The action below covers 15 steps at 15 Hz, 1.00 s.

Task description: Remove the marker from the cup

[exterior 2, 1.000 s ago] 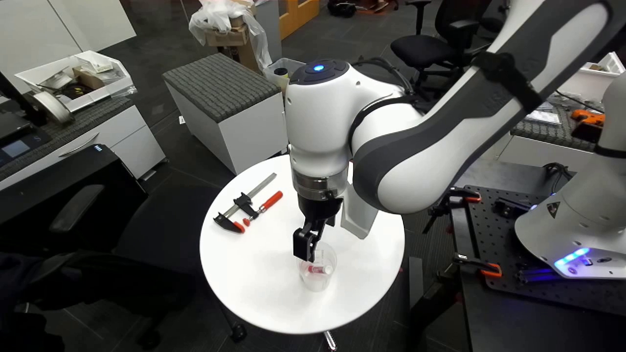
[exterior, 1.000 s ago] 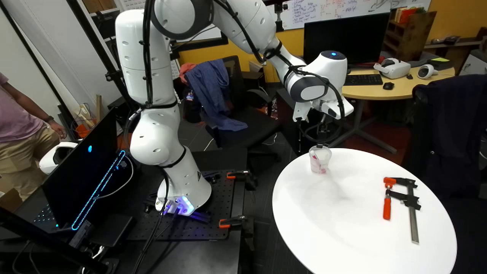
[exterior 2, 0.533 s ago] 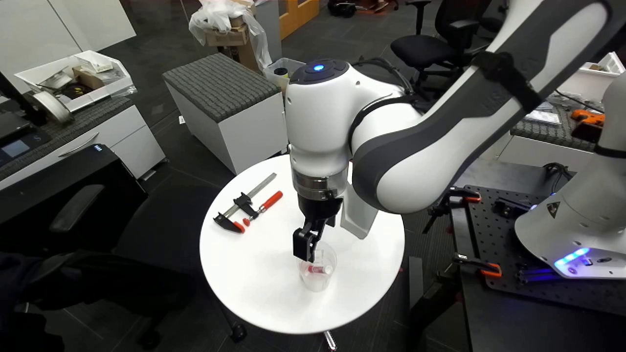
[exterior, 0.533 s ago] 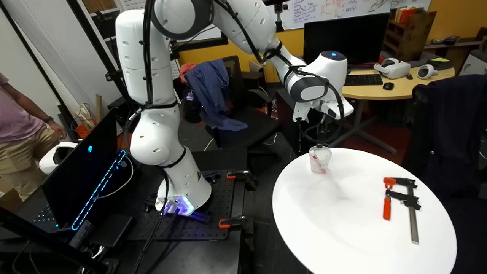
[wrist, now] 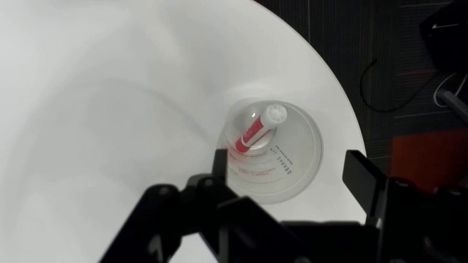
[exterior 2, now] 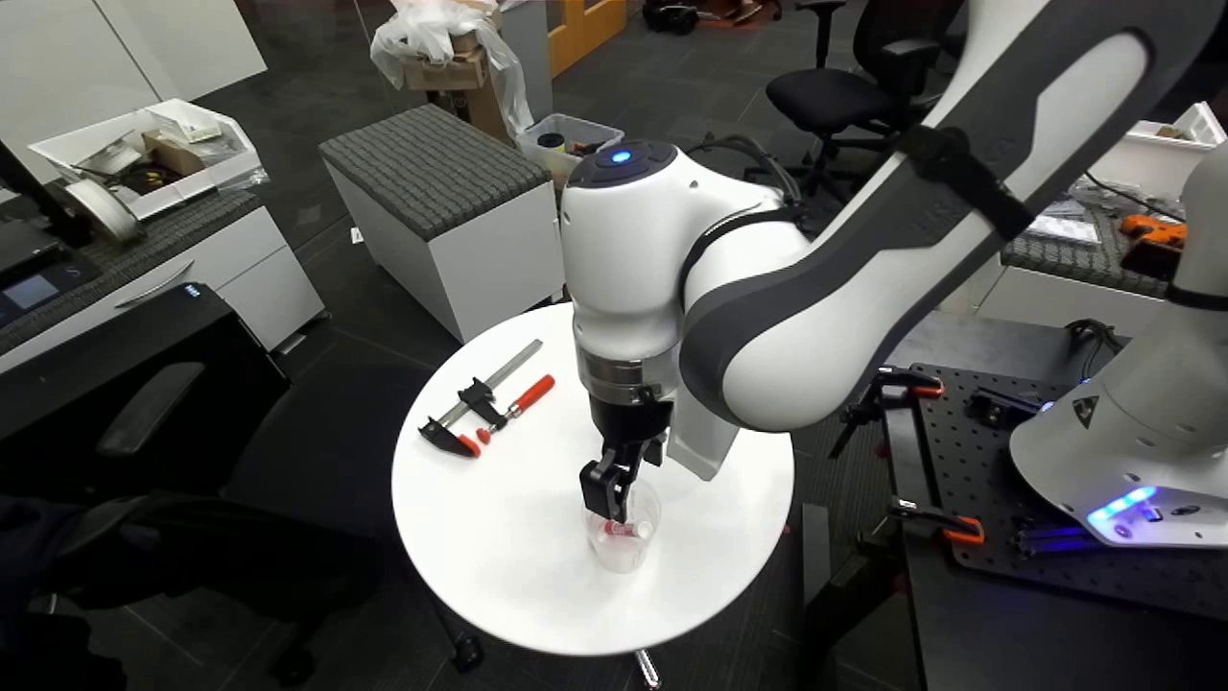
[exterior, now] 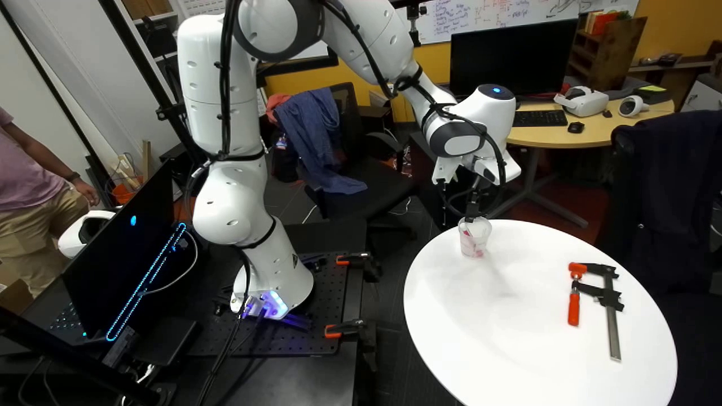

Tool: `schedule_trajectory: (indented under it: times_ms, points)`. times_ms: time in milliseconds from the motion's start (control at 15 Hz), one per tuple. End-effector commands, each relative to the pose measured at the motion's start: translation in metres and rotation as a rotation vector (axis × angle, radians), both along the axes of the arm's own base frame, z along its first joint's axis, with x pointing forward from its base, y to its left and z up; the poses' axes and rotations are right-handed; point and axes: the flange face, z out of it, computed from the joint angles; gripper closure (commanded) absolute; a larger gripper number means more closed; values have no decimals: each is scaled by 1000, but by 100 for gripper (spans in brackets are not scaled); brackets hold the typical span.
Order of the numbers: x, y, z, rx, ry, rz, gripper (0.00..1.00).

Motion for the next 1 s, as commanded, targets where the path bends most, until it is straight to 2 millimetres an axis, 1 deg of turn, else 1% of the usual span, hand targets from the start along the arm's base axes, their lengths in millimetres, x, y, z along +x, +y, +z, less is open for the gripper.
schedule_trajectory:
  times_ms: [0,67,133,200,467,667,733,800,867,933]
  points:
    - [6,1,-10,31,4,-7,17]
    - [7,1,-14,35,10,-12,15]
    - [8,0,-17,40,14,-15,16]
    - [10,0,-20,43,18,-17,15]
    - [18,-3,-34,53,30,-45,19]
    - [25,-5,-42,51,34,-56,26]
    - [27,-6,-44,51,33,-57,32]
    - [29,-5,-45,50,32,-59,30]
    - [31,-5,-47,50,32,-61,35]
    - [33,-6,-48,50,32,-61,37]
